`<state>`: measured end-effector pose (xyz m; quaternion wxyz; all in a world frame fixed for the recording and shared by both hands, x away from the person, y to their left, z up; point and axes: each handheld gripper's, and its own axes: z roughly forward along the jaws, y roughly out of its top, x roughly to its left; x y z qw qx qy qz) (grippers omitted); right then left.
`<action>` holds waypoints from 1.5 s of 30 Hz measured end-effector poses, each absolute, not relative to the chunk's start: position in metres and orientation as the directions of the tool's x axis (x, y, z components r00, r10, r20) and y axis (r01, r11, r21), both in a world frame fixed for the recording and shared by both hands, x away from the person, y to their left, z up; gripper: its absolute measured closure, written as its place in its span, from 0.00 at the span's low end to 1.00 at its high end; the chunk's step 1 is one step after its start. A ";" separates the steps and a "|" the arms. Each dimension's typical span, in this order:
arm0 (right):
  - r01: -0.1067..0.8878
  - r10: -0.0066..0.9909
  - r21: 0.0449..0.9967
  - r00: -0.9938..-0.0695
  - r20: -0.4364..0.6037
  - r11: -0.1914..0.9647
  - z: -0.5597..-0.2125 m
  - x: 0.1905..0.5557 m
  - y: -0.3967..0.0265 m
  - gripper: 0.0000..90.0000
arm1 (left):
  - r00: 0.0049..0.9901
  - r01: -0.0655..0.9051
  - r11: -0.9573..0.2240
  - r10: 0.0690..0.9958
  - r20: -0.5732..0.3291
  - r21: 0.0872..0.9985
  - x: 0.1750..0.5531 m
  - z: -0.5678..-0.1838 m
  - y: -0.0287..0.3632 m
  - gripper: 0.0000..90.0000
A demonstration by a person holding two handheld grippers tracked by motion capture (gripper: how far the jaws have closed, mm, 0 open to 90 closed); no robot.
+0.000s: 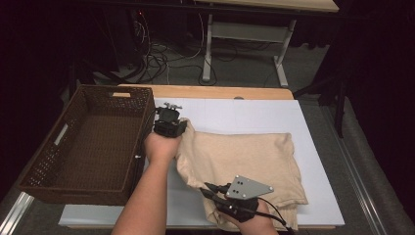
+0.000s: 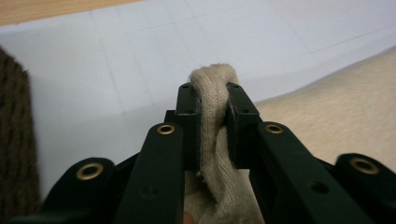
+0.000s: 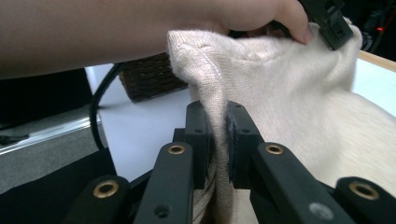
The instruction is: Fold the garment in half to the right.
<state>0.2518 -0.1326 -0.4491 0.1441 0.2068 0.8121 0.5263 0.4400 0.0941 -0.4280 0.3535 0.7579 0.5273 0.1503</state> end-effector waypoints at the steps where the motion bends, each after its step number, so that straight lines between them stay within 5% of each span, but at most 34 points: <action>1: 0.190 0.498 0.916 -0.867 -0.013 0.354 -0.449 0.251 -0.136 0.91 | 0.408 0.689 -0.195 0.900 -0.151 0.698 0.441 -0.426 0.090 0.84; 31: 0.312 0.736 0.913 -0.677 0.020 0.262 -0.460 0.228 -0.267 0.91 | 0.656 0.562 -0.307 0.731 -0.188 0.768 0.464 -0.414 -0.082 0.83; 45: 0.383 0.795 0.894 -0.604 0.051 0.234 -0.477 0.226 -0.314 0.91 | 0.687 0.541 -0.321 0.702 -0.188 0.778 0.464 -0.438 -0.118 0.78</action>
